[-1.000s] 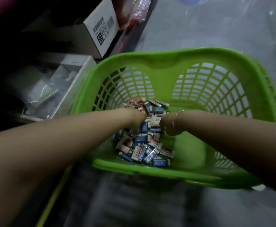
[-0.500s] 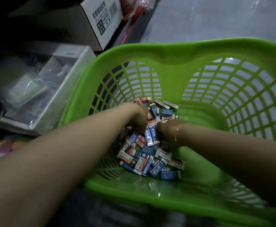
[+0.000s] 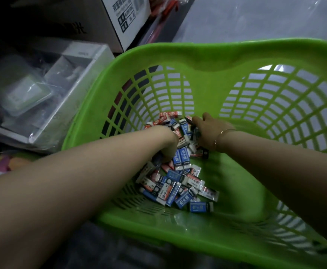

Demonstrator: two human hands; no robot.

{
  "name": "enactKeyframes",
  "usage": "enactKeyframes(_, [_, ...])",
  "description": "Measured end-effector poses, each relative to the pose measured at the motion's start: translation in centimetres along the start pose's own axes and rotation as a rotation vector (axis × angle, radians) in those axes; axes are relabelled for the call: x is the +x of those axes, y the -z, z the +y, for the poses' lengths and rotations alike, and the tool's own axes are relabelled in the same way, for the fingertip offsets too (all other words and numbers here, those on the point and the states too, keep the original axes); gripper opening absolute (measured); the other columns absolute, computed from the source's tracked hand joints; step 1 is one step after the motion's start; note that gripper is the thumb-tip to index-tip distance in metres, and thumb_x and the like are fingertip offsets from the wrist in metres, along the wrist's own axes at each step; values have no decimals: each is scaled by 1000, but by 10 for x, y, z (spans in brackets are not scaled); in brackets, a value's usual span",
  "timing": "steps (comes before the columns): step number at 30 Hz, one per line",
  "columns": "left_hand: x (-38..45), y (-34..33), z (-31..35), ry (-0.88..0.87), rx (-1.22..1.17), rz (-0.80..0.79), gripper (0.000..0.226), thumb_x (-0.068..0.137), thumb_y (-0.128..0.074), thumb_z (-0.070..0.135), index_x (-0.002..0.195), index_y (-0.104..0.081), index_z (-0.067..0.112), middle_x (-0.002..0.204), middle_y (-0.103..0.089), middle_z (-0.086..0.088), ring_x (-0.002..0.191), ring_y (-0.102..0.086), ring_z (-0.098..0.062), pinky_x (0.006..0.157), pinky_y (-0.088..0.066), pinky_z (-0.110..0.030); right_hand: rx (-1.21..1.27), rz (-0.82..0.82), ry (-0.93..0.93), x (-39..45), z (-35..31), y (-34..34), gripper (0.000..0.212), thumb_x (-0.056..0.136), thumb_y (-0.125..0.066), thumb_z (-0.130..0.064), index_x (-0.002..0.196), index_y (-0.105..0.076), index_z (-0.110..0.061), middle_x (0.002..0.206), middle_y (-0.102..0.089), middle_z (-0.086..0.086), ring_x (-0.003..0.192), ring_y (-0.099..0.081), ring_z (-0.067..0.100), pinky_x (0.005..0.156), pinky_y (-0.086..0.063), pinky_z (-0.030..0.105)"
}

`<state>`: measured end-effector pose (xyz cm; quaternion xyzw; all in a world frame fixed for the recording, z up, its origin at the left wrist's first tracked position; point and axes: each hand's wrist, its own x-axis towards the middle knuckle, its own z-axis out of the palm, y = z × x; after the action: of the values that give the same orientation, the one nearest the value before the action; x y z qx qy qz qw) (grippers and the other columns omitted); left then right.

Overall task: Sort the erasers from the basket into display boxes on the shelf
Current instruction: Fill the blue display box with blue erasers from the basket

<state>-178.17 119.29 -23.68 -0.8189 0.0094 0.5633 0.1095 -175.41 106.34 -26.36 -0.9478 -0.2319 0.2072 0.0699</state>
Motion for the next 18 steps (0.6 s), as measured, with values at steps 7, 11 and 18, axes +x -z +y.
enactKeyframes(7, [-1, 17, -5, -42, -364, 156, 30, 103, -34, 20, 100, -56, 0, 74, -56, -12, 47, -51, -18, 46, -46, -26, -84, -2, -24, 16, 5, 5, 43, 84, -60, -41, 115, -49, -13, 113, -54, 9, 94, -57, 28, 69, -39, 30])
enactKeyframes(11, [2, 5, 15, -13, -300, 78, 58, 101, -32, 47, 134, -43, 1, 119, -56, -17, 86, -58, -27, 75, -47, -34, 217, 33, -122, 21, 10, 17, 32, 81, -64, -35, 94, -40, -16, 96, -55, 11, 79, -47, 25, 60, -35, 26])
enactKeyframes(18, [15, -9, 30, -15, -169, 191, 36, 95, -50, 43, 87, -55, 9, 74, -55, -3, 57, -54, -17, 55, -47, -29, 414, -28, -144, 39, -16, 7, 29, 86, -61, -22, 111, -59, -8, 114, -62, 16, 100, -59, 29, 72, -40, 26])
